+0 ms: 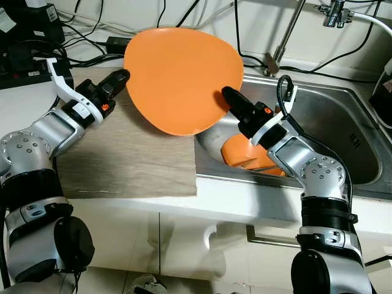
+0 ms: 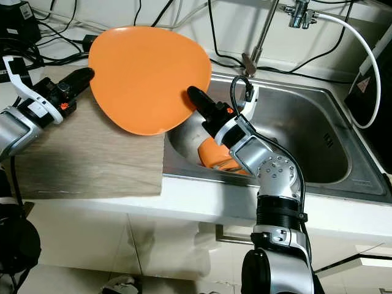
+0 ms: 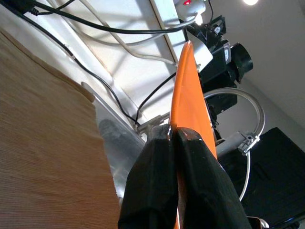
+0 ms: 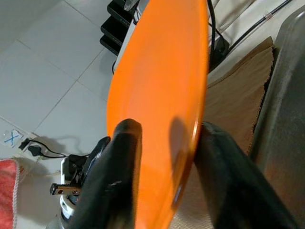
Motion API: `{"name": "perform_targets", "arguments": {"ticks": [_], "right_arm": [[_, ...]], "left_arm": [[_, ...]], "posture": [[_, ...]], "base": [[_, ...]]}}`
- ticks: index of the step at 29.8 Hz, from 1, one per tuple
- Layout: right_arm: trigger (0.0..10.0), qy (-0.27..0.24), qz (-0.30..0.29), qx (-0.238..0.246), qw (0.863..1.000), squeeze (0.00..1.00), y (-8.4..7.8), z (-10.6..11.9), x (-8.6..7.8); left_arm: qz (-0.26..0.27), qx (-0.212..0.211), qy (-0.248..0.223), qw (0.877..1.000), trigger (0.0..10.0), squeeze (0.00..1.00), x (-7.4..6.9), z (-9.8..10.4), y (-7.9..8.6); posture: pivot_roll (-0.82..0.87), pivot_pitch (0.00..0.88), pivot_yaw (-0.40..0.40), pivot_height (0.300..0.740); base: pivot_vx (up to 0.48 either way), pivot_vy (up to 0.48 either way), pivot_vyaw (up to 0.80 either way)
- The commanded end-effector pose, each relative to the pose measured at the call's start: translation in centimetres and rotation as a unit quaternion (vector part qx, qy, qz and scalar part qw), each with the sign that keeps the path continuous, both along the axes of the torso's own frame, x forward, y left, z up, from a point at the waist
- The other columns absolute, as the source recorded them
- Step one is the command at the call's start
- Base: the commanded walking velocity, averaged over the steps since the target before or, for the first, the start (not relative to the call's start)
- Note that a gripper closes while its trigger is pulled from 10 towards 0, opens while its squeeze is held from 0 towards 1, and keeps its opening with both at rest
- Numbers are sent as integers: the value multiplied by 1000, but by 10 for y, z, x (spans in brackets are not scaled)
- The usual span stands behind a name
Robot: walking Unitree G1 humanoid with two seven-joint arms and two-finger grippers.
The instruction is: Kitchen organization
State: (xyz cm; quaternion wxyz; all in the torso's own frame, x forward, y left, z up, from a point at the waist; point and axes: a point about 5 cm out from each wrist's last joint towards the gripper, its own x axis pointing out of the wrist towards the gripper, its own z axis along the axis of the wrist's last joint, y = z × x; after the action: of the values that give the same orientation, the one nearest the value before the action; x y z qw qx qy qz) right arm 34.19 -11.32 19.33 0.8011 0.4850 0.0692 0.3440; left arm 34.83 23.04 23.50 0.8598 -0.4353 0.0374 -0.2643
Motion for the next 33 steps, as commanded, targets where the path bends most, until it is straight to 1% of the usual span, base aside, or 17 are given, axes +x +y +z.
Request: {"name": "perform_targets", "arguments": {"ticks": [1,9,15,21,23,24,25,26,27,32,33], "right_arm": [[0,-16,-6,3,1000,0,-3,6,-1],[0,-17,-6,-3,1000,0,-4,6,-1],[0,-15,-10,-4,1000,0,-5,5,-1],[0,-15,-13,-6,1000,0,-5,5,0],[0,-15,-15,-6,1000,0,-6,5,0],[0,-14,-19,-7,1000,0,-7,5,1],[0,-12,-29,-9,999,0,-9,4,2],[0,-9,-39,-12,999,0,-11,3,4],[0,-7,-47,-15,999,0,-12,3,5],[0,-1,-74,-17,997,0,-20,2,8],[0,0,-86,-17,996,0,-24,3,10]], "left_arm": [[-4,5,-21,1000,0,0,1,9,-2],[-3,14,-21,1000,0,0,1,8,-3],[-7,28,-24,999,0,0,1,8,-6],[-10,33,-26,999,0,0,1,9,-9],[-10,38,-27,999,0,0,1,9,-9],[-4,47,-27,998,0,0,2,8,-10],[-1,56,-24,998,10000,0,3,8,-11],[2,61,-20,998,10000,698,4,7,-12],[7,62,-17,998,10000,1000,5,7,-13],[11,71,-20,997,10000,1000,6,9,-14],[13,78,-23,997,10000,1000,7,9,-14]], "posture": [[80,5,-96,740],[77,7,-95,740],[76,9,-94,740],[76,7,-93,740],[76,7,-92,740],[76,6,-91,740],[76,7,-91,740],[75,7,-90,740],[74,7,-89,740],[74,8,-85,740],[74,7,-84,740]], "base": [[0,0,0],[0,0,0],[0,0,0],[0,0,0],[0,0,0],[0,0,0],[0,0,0],[0,0,0],[0,0,0],[0,0,0],[0,0,0]]}}
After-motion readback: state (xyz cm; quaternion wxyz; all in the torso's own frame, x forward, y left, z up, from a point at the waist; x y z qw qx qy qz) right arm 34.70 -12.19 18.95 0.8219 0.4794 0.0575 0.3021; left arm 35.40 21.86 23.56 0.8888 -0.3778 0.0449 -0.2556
